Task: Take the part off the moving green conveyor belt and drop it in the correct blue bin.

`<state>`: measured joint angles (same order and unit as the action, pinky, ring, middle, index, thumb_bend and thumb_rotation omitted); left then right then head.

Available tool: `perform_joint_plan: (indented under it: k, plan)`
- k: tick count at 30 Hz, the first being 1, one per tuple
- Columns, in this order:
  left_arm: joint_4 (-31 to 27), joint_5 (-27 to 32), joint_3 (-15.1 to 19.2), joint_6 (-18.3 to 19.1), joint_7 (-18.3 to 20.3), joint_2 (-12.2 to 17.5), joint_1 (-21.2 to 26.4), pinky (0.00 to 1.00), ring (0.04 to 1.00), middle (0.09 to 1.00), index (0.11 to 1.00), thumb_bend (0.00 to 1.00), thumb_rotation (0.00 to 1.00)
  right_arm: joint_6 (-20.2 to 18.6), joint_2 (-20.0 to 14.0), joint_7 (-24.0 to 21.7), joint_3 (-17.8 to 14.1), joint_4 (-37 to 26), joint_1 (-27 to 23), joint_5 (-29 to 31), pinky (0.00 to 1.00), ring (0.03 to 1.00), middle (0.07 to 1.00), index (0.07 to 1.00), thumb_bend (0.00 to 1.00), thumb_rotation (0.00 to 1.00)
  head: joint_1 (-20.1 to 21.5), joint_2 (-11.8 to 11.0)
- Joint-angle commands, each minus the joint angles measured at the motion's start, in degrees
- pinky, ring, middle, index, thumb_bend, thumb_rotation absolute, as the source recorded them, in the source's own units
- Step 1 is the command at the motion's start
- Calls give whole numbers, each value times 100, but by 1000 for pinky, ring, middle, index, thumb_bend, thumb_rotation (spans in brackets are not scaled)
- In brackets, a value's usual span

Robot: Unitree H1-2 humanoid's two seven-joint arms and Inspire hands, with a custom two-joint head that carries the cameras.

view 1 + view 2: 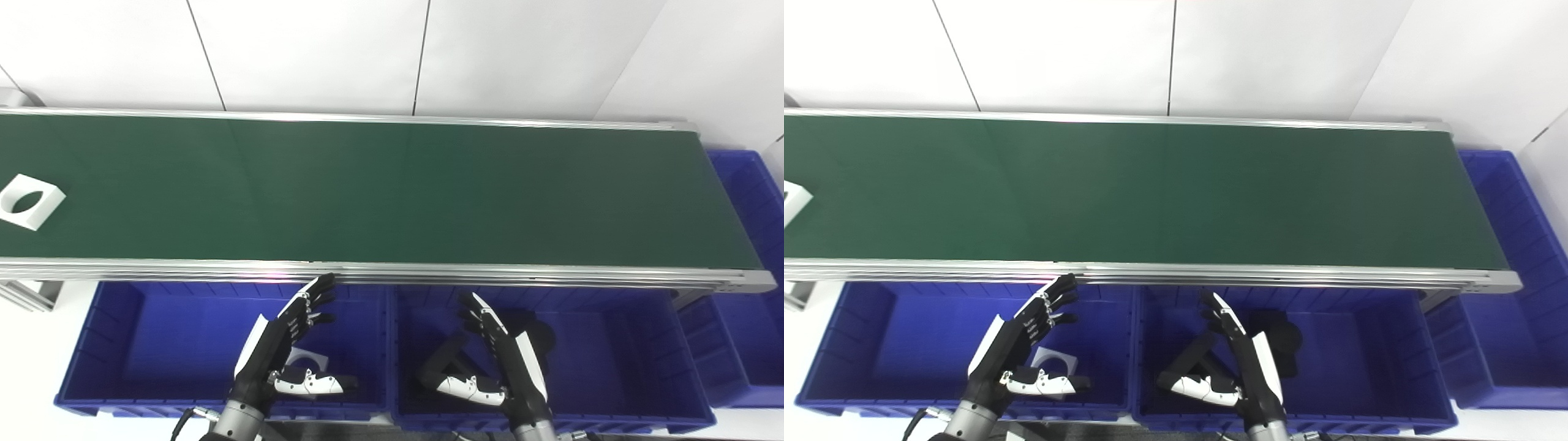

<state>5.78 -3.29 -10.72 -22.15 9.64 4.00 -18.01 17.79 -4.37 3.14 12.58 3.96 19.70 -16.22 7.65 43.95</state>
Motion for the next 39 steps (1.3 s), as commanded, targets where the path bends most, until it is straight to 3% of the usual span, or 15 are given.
perform_joint_plan:
  k: [1,20,26,31,39]
  plan:
    - [-101,-2,-10,-207,-33,-12,29,765,880,911,901,859,104,267,49,65,-23,-120,-19,0,790,848,898,904,800,328,-11,11]
    - [16,-20,-3,-305,-37,0,69,761,883,917,895,858,106,685,125,96,-105,163,-59,183,831,852,888,925,782,277,-22,-84]
    - [304,-130,-31,-452,-102,-24,121,759,874,907,901,865,141,887,113,195,-128,470,-102,144,833,849,885,929,780,281,-251,-563]
    - [465,-184,-113,-471,-188,-69,144,743,865,899,888,876,98,911,-42,288,-1,634,-120,361,805,850,894,929,769,244,-822,-1031]
    - [615,-534,-334,-476,-608,0,235,695,803,850,861,925,121,913,-268,588,236,770,-181,480,812,843,880,928,758,202,-1053,-1284]
